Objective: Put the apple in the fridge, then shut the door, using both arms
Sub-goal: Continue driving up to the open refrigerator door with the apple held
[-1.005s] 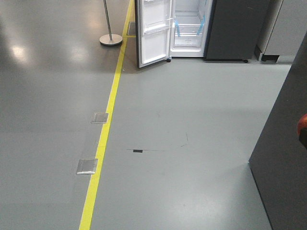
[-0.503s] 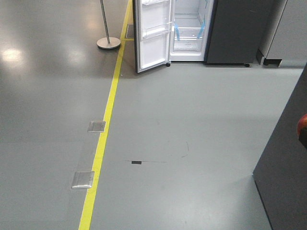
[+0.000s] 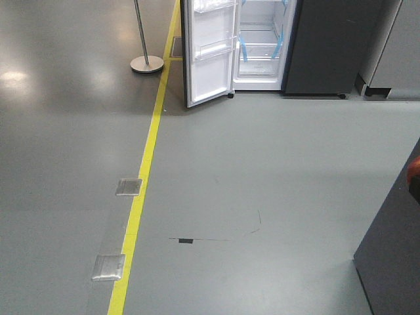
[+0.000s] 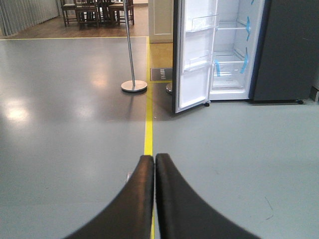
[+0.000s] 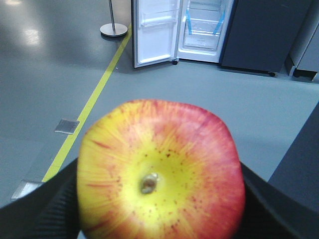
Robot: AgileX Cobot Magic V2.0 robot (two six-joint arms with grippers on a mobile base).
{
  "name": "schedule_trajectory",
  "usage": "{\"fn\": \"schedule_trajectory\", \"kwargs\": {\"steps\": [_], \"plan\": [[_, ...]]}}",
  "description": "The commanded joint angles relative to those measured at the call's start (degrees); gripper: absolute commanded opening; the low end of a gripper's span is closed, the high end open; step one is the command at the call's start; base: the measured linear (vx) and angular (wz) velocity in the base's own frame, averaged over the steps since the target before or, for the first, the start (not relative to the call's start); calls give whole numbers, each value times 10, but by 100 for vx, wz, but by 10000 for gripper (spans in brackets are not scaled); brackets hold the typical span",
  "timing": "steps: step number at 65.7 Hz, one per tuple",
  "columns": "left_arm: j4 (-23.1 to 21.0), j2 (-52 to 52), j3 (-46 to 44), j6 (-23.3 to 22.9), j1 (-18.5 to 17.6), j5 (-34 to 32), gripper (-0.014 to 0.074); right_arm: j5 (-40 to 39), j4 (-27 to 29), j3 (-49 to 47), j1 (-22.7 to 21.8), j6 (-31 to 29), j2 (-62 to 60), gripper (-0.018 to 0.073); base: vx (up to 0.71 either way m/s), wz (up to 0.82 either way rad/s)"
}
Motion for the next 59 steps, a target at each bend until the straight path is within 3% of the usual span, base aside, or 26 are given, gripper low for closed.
{"fn": "schedule_trajectory", "kwargs": {"steps": [1,59], "plan": [[-5,-8,11,-2,-4,-42,-6,-50,4,-16,-1,-4,-2,188,20,-2],[-5,-8,11,-2,-4,-42,-6,-49,4,-16,-1,-4,-2,188,17,-3]]}}
